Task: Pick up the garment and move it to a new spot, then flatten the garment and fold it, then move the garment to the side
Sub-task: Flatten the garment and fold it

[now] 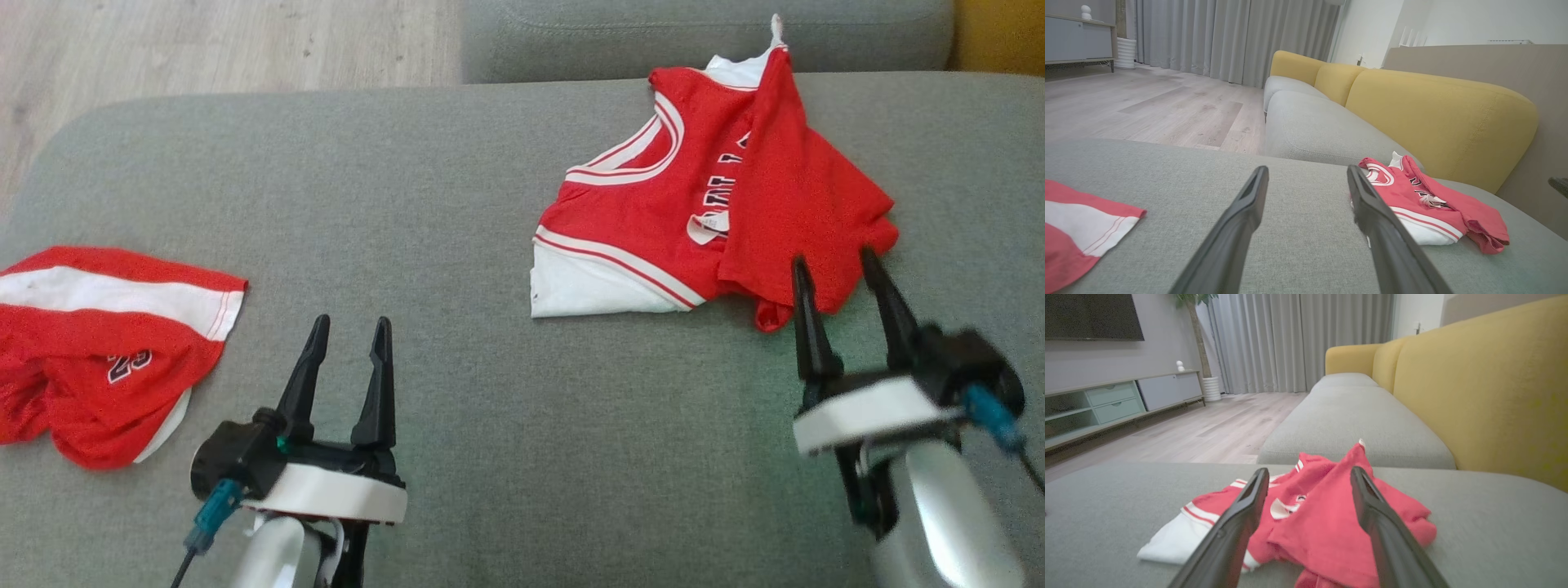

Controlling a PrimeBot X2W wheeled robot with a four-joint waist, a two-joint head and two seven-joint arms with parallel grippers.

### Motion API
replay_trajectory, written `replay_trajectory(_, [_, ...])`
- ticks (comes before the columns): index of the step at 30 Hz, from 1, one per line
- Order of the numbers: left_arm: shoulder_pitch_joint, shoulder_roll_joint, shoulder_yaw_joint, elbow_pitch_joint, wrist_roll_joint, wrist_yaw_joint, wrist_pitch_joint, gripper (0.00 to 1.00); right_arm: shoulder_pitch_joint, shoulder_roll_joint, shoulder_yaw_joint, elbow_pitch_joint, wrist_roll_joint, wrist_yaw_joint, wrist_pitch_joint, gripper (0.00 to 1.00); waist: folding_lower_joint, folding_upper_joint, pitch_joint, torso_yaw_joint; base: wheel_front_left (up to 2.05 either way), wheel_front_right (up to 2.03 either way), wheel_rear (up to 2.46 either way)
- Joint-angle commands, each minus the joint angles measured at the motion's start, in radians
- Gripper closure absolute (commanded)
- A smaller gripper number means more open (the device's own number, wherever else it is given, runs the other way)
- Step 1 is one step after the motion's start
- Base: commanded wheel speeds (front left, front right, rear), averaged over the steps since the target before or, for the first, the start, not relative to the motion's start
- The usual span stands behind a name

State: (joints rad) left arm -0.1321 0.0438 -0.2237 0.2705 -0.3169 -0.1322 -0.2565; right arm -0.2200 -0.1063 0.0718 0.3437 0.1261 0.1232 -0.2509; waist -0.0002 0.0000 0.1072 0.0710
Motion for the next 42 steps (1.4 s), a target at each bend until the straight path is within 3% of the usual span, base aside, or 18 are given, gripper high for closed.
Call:
replay_trajectory(1, [-0.003,0.006,0.034,-0.036,0.006,0.002,-0.005,0.0,0.01,0.018,0.001,-0.056,-0.022,0.008,-0.011,0.0,0.0002,0.0,-0.006,-0.006,0.0,0.0,0.0])
replay_trajectory(9, [0.012,0.006,0.031,-0.035,0.0,0.002,-0.005,0.0,0.111,0.053,-0.02,-0.1,-0.074,0.008,-0.011,0.0,0.0002,0.0,-0.015,-0.016,0.0,0.0,0.0])
replay_trajectory(16, [0.008,0.006,0.018,-0.033,-0.004,0.002,-0.005,0.0,0.09,0.056,-0.018,-0.078,-0.073,0.008,-0.011,0.0,0.0002,0.0,-0.006,-0.005,0.0,0.0,0.0])
replay_trajectory(23, [-0.003,0.006,0.005,-0.029,-0.007,0.002,-0.005,0.0,-0.003,0.056,-0.035,0.055,-0.194,0.008,-0.011,0.0,0.0002,0.0,0.029,0.042,0.0,0.0,0.0])
replay_trajectory(36, [-0.028,0.006,-0.03,-0.023,-0.02,0.002,-0.005,0.0,-0.181,0.056,-0.134,0.312,-0.29,0.008,-0.011,0.0,0.0002,0.0,0.085,0.13,0.0,0.0,0.0])
replay_trajectory(37, [-0.027,0.006,-0.028,-0.022,-0.019,0.002,-0.005,0.0,-0.19,0.056,-0.143,0.325,-0.287,0.008,-0.011,0.07,0.0002,0.0,0.086,0.132,0.0,0.0,0.0])
replay_trajectory(38, [-0.027,0.006,-0.025,-0.021,-0.019,0.002,-0.005,0.0,-0.198,0.056,-0.148,0.336,-0.285,0.008,-0.011,0.79,0.0002,0.0,0.088,0.133,0.0,0.0,0.0])
replay_trajectory(39, [-0.026,0.006,-0.023,-0.021,-0.018,0.002,-0.005,0.0,-0.206,0.056,-0.15,0.345,-0.283,0.008,-0.011,1.0,0.0002,0.0,0.089,0.134,0.0,0.0,0.0])
replay_trajectory(42, [-0.025,0.006,-0.022,-0.02,-0.017,0.002,-0.005,0.0,-0.224,0.056,-0.149,0.367,-0.268,0.008,-0.011,1.0,0.0002,0.0,0.09,0.13,0.0,0.0,0.0])
